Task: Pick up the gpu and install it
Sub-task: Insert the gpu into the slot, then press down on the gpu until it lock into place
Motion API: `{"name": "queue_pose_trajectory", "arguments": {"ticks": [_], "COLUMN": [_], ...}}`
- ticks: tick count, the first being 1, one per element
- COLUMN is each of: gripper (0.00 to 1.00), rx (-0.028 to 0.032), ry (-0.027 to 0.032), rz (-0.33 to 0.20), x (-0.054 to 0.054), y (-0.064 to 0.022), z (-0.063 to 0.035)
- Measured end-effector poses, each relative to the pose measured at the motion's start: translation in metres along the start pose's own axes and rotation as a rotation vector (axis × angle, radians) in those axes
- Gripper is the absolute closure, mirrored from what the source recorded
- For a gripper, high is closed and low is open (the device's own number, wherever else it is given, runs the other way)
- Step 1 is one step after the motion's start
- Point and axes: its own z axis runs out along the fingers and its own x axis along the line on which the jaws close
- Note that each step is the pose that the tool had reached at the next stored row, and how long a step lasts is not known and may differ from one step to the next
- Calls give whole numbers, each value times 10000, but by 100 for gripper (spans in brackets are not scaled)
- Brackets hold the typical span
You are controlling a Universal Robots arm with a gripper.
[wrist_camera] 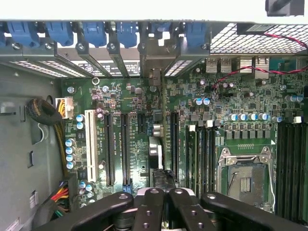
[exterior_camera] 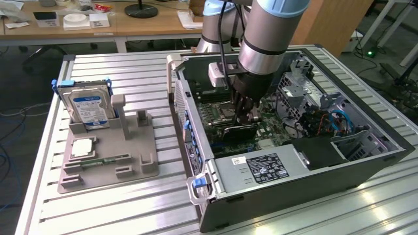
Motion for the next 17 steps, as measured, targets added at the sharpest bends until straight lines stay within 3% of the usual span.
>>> {"name": "queue_pose_trajectory", "arguments": {"ticks": [17], "gripper": [89], "rx": [-1], "ry": [0], "rz": [1], "x": [0], "y": [3], "z": [0]}}
